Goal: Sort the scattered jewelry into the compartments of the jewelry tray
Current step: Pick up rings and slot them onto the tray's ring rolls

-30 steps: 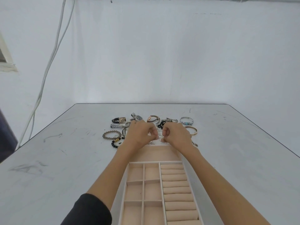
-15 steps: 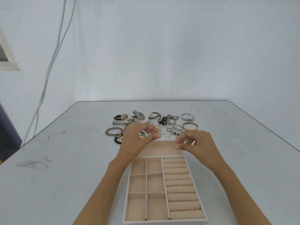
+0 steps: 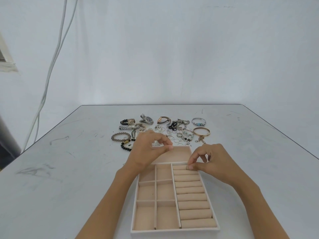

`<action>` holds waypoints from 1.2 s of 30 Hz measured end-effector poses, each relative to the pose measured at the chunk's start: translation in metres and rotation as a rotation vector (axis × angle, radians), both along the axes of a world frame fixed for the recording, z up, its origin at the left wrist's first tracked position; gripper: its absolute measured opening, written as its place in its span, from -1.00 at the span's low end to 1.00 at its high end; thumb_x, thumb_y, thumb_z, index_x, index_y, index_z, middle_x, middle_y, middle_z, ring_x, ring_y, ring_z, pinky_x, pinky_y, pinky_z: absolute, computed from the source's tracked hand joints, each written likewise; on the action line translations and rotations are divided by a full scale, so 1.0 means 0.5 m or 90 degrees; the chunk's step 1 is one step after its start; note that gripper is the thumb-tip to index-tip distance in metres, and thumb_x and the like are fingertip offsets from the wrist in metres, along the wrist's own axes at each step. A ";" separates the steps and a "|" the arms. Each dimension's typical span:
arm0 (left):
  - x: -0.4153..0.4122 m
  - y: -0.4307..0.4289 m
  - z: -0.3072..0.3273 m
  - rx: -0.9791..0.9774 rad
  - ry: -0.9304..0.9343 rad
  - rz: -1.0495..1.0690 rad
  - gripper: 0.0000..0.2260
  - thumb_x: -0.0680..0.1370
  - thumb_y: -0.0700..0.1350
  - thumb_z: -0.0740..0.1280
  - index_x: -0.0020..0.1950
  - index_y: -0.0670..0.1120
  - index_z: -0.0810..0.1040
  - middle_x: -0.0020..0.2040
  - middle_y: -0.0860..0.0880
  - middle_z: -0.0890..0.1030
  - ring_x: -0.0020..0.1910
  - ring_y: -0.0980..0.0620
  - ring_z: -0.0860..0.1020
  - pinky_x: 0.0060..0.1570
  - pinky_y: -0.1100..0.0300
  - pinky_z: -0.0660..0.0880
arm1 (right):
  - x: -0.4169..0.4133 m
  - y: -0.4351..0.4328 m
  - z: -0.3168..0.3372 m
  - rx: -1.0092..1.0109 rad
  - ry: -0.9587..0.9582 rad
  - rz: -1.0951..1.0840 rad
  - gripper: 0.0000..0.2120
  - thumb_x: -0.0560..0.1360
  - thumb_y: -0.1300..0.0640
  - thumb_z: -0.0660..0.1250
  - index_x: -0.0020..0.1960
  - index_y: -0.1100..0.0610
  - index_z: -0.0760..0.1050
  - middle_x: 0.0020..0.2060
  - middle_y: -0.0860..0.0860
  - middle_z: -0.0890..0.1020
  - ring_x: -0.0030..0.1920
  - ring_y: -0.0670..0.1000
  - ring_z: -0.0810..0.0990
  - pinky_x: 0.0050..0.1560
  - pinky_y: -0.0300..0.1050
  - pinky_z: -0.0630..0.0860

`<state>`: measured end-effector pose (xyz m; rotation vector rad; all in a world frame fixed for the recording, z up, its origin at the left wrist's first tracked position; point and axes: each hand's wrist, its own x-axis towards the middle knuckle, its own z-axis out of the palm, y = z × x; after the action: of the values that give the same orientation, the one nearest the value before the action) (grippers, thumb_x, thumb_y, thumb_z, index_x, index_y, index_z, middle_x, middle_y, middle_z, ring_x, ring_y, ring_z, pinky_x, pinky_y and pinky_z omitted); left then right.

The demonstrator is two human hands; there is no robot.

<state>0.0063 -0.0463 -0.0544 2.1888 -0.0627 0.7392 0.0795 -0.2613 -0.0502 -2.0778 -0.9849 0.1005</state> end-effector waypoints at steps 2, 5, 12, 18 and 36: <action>0.000 -0.001 0.001 0.005 -0.002 0.005 -0.88 0.37 -0.01 0.53 -0.22 0.19 0.63 -0.18 0.24 0.63 -0.08 0.13 0.53 0.05 0.19 0.43 | -0.001 0.000 -0.004 0.000 -0.008 -0.002 -0.86 0.27 0.10 0.58 -0.29 -0.10 0.65 -0.33 -0.20 0.63 -0.32 -0.14 0.42 -0.24 -0.26 0.32; 0.000 0.000 0.002 0.012 0.003 0.008 -0.87 0.38 0.00 0.53 -0.22 0.22 0.62 -0.18 0.25 0.63 -0.07 0.14 0.53 0.05 0.19 0.43 | 0.001 0.002 -0.006 0.005 0.001 0.000 -0.86 0.28 0.12 0.58 -0.30 -0.08 0.65 -0.32 -0.18 0.64 -0.32 -0.14 0.41 -0.23 -0.26 0.34; -0.002 0.001 0.005 0.000 -0.005 0.010 -0.87 0.37 -0.03 0.53 -0.23 0.18 0.63 -0.17 0.23 0.63 -0.08 0.09 0.53 0.04 0.22 0.43 | -0.001 -0.007 0.003 0.056 0.028 0.027 -0.90 0.38 0.22 0.51 -0.25 0.03 0.68 -0.29 -0.11 0.68 -0.34 -0.18 0.45 -0.31 -0.42 0.33; -0.003 0.000 0.005 0.000 -0.001 0.003 -0.90 0.38 -0.02 0.53 -0.21 0.15 0.65 -0.20 0.20 0.64 -0.08 0.10 0.53 0.03 0.16 0.45 | 0.005 0.000 -0.009 0.052 0.025 0.016 -0.88 0.33 0.17 0.54 -0.27 -0.03 0.65 -0.31 -0.07 0.66 -0.24 0.13 0.50 -0.26 -0.25 0.35; -0.009 -0.025 0.009 0.024 0.127 -0.137 -0.93 0.36 -0.02 0.54 -0.21 0.06 0.68 -0.25 0.07 0.66 -0.15 0.18 0.53 0.05 0.07 0.49 | -0.037 -0.078 -0.055 -0.231 -0.001 -0.180 -0.48 0.58 -0.20 0.01 0.52 -0.19 0.03 0.50 -0.26 0.01 0.52 -0.19 -0.11 0.51 -0.08 -0.17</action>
<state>0.0019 -0.0590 -0.0497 2.2366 -0.2090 0.4009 0.0611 -0.3005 -0.0779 -2.5293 -0.7015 0.1386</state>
